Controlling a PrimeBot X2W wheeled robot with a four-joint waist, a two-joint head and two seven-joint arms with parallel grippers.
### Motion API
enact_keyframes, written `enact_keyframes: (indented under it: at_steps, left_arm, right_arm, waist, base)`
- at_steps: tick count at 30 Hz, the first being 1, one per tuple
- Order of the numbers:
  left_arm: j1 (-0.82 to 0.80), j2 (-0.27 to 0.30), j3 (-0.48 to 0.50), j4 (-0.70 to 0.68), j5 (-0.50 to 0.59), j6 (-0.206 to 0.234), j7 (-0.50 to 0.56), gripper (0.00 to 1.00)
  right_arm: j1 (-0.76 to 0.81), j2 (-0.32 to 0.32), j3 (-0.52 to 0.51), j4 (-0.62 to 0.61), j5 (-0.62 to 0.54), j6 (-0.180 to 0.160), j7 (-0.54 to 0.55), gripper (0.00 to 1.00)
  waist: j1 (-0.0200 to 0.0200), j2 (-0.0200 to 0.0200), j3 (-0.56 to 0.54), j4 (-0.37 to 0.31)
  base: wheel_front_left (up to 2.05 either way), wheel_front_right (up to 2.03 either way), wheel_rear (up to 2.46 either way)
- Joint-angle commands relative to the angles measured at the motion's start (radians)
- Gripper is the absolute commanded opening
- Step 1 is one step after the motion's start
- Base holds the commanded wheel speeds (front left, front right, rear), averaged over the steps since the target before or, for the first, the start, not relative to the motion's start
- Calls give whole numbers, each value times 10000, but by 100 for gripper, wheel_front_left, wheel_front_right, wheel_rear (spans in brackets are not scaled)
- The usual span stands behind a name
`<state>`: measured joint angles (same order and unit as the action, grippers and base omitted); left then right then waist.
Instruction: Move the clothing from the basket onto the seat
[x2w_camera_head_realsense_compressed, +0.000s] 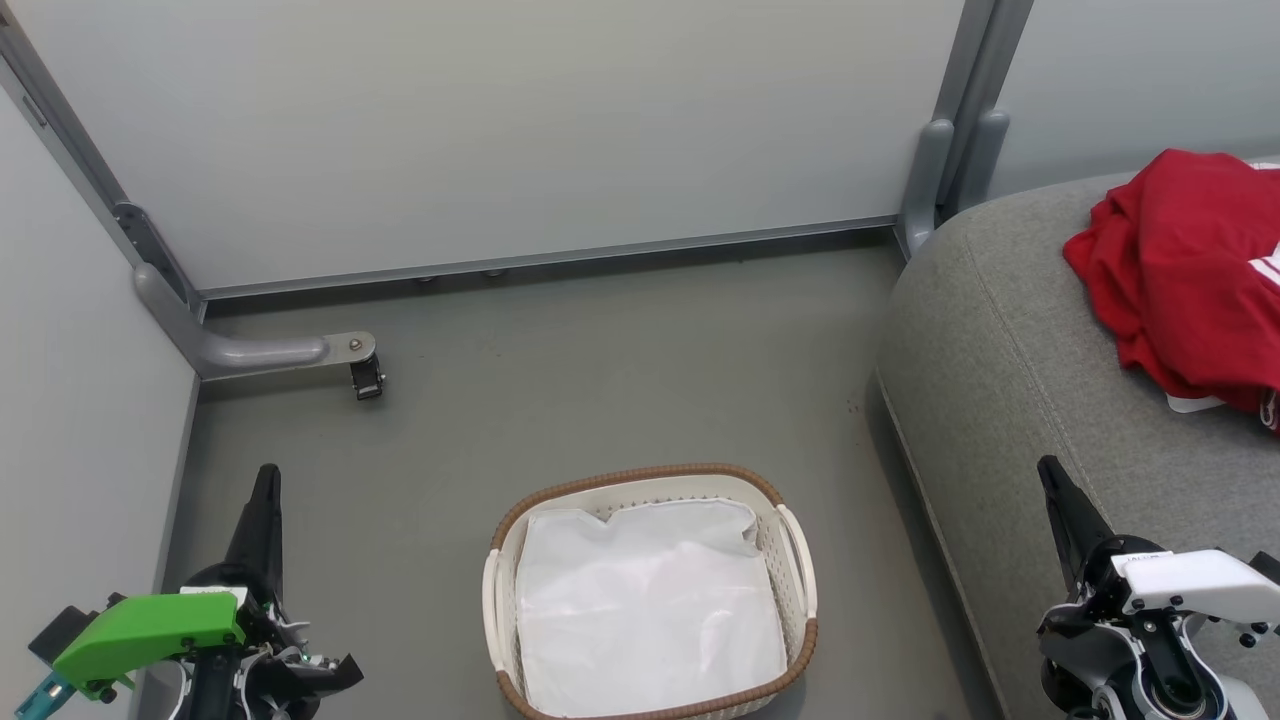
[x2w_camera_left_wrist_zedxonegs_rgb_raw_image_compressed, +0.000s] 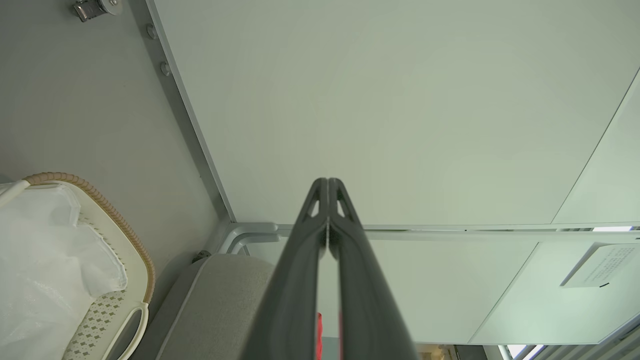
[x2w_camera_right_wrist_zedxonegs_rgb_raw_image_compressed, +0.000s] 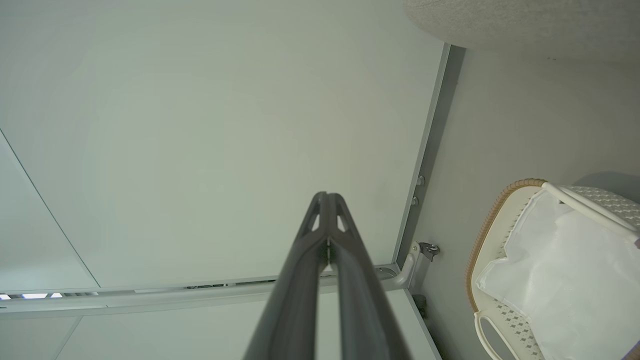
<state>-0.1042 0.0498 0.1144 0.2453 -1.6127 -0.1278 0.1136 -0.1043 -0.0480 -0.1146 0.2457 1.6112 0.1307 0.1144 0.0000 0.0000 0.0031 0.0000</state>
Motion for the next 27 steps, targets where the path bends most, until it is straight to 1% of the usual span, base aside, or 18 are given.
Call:
enact_keyframes:
  at_steps: [1,27]
  left_arm:
    - [-108,21,19,4,-1,-65,45,0]
    - [-108,17,23,3,4,-65,45,0]
  right_arm:
    - [-71,-51,-24,-35,26,0,33,0]
    - [-71,-48,-27,-35,23,0,36,0]
  waist:
    - [0,0,0,0]
    - [0,0,0,0]
  base:
    - [0,0,0]
    - [0,0,0]
